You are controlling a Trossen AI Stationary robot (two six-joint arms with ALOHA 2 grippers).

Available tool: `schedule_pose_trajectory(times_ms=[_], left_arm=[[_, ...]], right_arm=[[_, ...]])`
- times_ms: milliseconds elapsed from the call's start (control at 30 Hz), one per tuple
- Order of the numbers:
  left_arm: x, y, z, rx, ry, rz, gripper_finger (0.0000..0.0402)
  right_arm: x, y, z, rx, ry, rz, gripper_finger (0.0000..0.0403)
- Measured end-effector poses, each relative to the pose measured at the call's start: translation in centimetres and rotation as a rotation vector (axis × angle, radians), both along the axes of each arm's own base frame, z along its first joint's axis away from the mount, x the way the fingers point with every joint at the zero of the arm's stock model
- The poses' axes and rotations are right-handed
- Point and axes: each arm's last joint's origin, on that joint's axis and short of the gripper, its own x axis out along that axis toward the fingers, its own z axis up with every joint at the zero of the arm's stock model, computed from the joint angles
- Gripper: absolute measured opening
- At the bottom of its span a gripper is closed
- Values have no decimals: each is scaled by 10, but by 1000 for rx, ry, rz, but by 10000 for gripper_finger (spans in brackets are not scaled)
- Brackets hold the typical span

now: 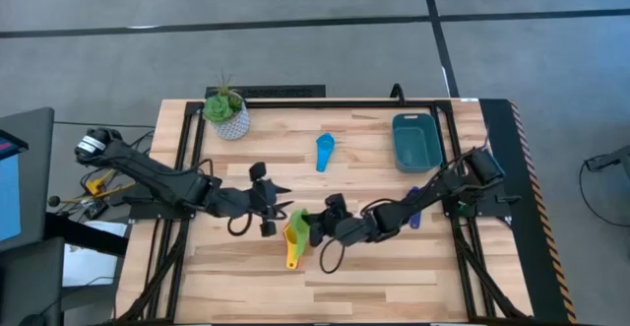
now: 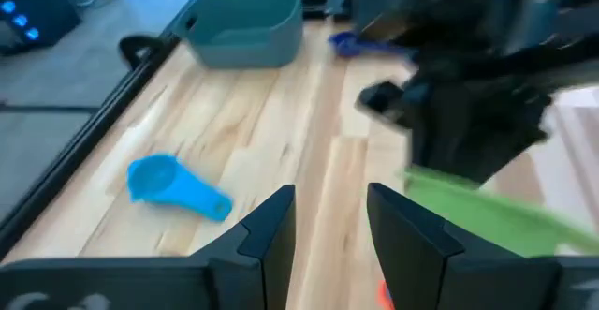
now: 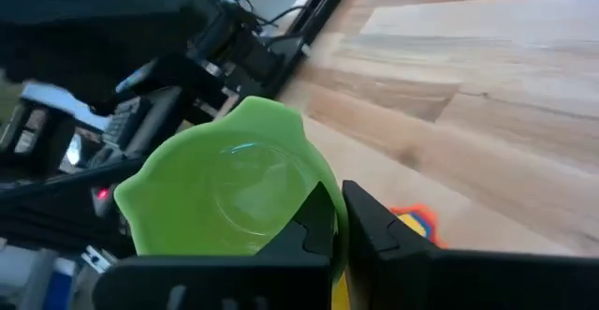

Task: Nest measuring cups in basket
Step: Stack the green measuring cup into the yellow measuring cup

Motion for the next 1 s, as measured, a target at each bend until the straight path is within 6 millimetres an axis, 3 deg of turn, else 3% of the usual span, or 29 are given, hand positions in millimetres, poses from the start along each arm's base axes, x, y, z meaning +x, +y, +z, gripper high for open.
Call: schedule_pose_trajectory(times_ms=[100, 333, 467, 600, 667, 1000], left_arm=[[-5, -2, -9, -18, 0, 31, 125], [-9, -4, -20, -26, 11, 58, 125], [-9, -4, -20, -23, 2, 72, 125], [-9, -4, -19, -16, 3, 70, 125], [-9, -4, -19, -14, 3, 70, 125], [-9, -4, -20, -21, 14, 73, 125]], right_arm=[[9, 5, -1, 30, 67, 12, 27], [4, 10, -2, 82, 223, -36, 23], [4, 12, -2, 142, 203, -47, 27], [7, 13, -19, 175, 245, -59, 39], [15, 14, -18, 195, 210, -62, 42], [16, 13, -18, 207, 209, -38, 50]])
